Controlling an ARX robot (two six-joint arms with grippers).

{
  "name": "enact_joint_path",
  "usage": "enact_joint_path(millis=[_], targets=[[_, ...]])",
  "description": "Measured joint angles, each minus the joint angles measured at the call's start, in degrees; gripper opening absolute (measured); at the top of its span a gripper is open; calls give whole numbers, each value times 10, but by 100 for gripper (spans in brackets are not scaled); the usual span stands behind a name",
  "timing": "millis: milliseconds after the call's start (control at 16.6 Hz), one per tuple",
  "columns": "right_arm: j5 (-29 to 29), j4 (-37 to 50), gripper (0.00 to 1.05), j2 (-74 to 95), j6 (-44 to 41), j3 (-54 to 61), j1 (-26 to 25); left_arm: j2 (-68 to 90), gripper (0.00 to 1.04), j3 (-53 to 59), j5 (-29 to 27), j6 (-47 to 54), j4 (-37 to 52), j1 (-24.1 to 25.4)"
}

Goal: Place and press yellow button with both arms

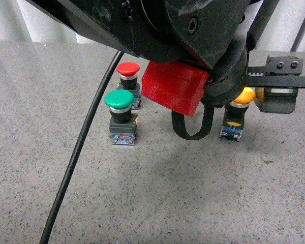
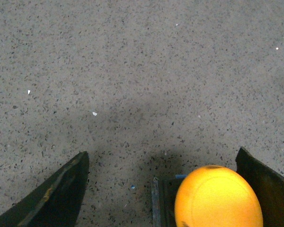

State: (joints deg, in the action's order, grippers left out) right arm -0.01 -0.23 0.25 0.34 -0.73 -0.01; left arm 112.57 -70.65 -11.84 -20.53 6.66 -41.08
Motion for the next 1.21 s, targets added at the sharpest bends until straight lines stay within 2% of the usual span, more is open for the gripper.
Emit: enact_joint_path(millis=[60, 362, 603, 664, 905, 1147, 1207], targets=[[0, 0, 98, 0, 0, 0, 0, -1, 100, -1, -1, 4, 10, 0], [0, 0, 98, 0, 0, 0, 0, -67, 98, 10, -39, 59, 60, 33], [0, 0, 98, 0, 0, 0, 0, -224, 98, 116, -120, 192, 146, 115], [0, 0, 98, 0, 0, 0, 0, -266, 93, 155, -139, 209, 198, 138], [0, 0, 98, 0, 0, 0, 0, -489, 47, 391, -61, 207, 285, 244], [0, 0, 98, 0, 0, 0, 0, -565, 1, 522, 1, 207, 307, 294], [0, 0, 98, 0, 0, 0, 0, -593, 2, 542, 12, 206, 310, 309]])
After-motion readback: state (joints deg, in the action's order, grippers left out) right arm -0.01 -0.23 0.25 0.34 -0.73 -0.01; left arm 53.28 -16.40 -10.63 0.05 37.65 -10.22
